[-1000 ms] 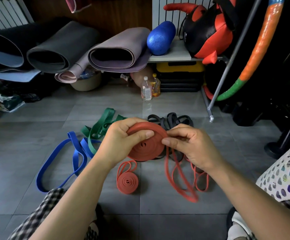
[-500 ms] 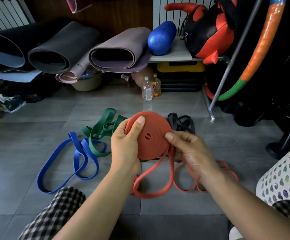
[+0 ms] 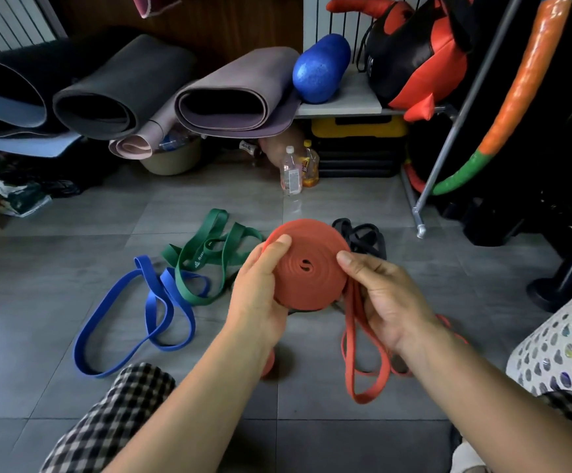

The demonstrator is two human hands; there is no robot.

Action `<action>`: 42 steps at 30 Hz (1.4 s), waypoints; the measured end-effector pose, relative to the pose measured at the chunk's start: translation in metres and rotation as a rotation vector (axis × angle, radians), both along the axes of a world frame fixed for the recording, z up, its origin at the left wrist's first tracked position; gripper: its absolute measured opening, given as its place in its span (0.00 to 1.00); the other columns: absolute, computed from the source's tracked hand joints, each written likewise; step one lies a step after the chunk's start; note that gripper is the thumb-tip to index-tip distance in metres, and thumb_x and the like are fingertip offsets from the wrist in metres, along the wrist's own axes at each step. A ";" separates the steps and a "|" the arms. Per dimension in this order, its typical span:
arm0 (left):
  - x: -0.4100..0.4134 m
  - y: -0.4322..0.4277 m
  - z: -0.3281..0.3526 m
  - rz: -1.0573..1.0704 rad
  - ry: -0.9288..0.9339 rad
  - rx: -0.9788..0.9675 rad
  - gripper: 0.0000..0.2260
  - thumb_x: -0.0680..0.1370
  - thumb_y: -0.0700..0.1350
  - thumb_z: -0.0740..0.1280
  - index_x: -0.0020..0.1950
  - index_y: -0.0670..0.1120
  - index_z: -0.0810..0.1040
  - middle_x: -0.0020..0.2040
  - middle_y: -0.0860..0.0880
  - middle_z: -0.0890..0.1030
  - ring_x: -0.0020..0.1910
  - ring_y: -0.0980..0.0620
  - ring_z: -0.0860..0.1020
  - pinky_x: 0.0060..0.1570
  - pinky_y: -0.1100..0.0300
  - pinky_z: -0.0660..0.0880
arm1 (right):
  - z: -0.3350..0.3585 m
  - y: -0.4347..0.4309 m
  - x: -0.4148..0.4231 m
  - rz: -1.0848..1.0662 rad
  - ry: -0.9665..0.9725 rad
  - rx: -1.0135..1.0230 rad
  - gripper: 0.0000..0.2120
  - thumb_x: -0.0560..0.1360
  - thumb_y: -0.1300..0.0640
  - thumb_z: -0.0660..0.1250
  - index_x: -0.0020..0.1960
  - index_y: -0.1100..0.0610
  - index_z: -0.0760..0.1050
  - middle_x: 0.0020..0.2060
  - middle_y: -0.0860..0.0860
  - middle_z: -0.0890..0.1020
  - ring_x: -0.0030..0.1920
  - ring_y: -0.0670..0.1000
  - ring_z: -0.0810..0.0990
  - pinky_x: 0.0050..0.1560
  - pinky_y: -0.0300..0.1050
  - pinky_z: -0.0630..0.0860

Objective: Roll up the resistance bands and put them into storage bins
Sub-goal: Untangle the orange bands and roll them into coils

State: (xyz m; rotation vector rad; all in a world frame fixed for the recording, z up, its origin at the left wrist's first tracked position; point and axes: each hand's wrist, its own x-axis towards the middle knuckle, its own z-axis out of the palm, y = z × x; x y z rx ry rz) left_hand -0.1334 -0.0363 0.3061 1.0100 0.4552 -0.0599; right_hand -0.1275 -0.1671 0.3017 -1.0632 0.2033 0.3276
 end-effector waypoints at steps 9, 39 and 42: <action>0.000 0.008 0.003 -0.206 -0.186 0.494 0.09 0.73 0.46 0.68 0.40 0.40 0.79 0.34 0.44 0.77 0.33 0.51 0.75 0.33 0.61 0.73 | 0.004 -0.012 0.002 0.165 -0.260 -0.428 0.06 0.62 0.55 0.71 0.39 0.52 0.81 0.35 0.49 0.85 0.39 0.46 0.83 0.45 0.38 0.80; -0.005 0.020 0.004 -0.516 -0.229 0.654 0.06 0.70 0.40 0.72 0.44 0.46 0.79 0.35 0.51 0.80 0.35 0.55 0.78 0.36 0.66 0.75 | -0.002 -0.016 0.003 0.391 -0.265 -0.442 0.03 0.70 0.59 0.68 0.42 0.57 0.81 0.37 0.53 0.84 0.40 0.49 0.82 0.45 0.41 0.79; -0.006 0.015 0.001 -0.386 -0.231 0.626 0.05 0.71 0.40 0.71 0.40 0.45 0.75 0.33 0.50 0.79 0.32 0.54 0.77 0.32 0.63 0.75 | -0.003 -0.017 0.005 0.357 -0.282 -0.395 0.09 0.65 0.54 0.68 0.44 0.55 0.81 0.41 0.54 0.85 0.44 0.51 0.83 0.48 0.42 0.80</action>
